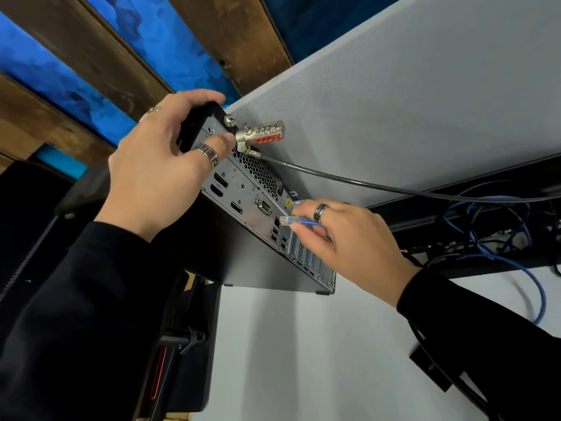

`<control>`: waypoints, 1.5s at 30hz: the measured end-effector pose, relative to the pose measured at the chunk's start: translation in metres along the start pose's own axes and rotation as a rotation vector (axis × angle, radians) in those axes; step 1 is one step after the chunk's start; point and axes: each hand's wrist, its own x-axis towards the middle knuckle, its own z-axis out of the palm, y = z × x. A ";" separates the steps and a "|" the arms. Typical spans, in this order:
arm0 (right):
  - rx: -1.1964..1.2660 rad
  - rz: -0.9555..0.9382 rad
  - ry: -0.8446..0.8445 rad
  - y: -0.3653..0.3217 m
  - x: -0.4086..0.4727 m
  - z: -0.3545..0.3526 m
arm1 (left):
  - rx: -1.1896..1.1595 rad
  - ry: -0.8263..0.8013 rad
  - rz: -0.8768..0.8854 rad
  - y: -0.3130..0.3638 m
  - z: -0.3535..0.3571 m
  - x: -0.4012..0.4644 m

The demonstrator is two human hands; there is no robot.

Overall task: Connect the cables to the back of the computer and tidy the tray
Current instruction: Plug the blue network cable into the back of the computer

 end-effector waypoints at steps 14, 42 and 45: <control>-0.052 -0.123 0.032 -0.001 0.003 0.001 | 0.001 -0.003 -0.010 0.003 0.000 -0.002; 1.318 0.290 -0.315 0.012 -0.012 -0.025 | 0.018 -0.001 -0.029 0.005 0.000 -0.003; 1.359 0.286 -0.340 0.012 -0.012 -0.028 | 0.015 0.008 -0.033 0.006 0.000 -0.004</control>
